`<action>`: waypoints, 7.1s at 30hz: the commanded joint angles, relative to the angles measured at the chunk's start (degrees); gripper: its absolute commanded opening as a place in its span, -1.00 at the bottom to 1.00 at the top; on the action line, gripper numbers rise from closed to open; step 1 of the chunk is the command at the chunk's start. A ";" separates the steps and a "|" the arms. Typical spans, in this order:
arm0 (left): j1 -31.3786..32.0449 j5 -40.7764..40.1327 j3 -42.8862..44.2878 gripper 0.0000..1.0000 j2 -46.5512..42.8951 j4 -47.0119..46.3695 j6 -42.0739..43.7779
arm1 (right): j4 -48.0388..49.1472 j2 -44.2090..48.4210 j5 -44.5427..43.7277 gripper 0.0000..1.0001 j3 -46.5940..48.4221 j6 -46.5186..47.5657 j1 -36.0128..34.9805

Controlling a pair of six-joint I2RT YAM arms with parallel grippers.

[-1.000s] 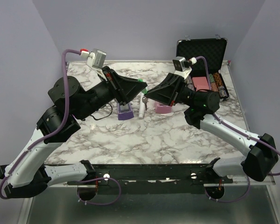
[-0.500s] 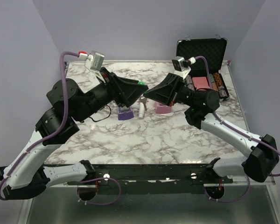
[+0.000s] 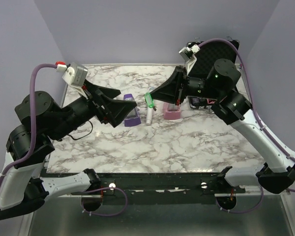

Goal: Remove the keys from the keyring

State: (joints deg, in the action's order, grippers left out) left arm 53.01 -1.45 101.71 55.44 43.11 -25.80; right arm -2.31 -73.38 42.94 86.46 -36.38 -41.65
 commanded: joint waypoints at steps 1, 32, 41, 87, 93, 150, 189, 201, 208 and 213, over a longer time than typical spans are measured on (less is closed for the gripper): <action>0.25 -2.93 -2.30 0.88 -1.65 4.35 2.34 | -37.90 -6.05 -10.12 -0.99 9.76 17.74 -0.45; -2.21 23.05 -13.64 0.43 -4.64 4.44 3.30 | -43.94 -5.20 -0.78 -0.99 4.78 17.57 -0.98; -2.21 27.56 -10.49 0.33 -2.45 4.70 7.34 | -38.66 -2.20 11.37 -0.99 4.42 18.01 -0.98; -2.56 30.37 -12.76 -1.00 4.86 -3.47 1.99 | -26.62 3.86 16.92 -0.99 1.79 13.53 -0.98; -2.56 25.46 -15.14 -1.00 2.22 -9.44 -4.68 | -15.82 7.46 12.18 -0.99 -2.51 8.18 -0.98; 0.51 7.35 -28.85 -1.00 -5.87 -34.76 -19.02 | 23.22 8.17 4.17 -0.64 -14.47 -11.96 -0.98; 3.85 2.25 -29.55 -1.00 -6.40 -35.91 -17.44 | 23.93 7.99 1.53 -0.69 -15.00 -12.57 -1.07; 4.29 6.37 -32.36 -1.00 -7.45 -39.78 -14.19 | 23.75 8.52 2.67 -0.99 -15.61 -11.96 -1.07; 4.38 5.85 -29.39 0.18 -8.86 -33.02 -9.10 | 17.35 10.28 3.90 -0.99 -15.44 -7.83 -0.98; 4.29 5.06 -21.23 0.65 -8.69 -21.96 -1.02 | 7.78 10.28 5.40 -0.99 -13.43 -2.05 -1.07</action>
State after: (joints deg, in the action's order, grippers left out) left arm 57.12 3.53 72.69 47.46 11.11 -35.55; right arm 14.50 -63.79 45.98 71.16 -44.47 -42.33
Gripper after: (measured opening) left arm 0.786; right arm 0.013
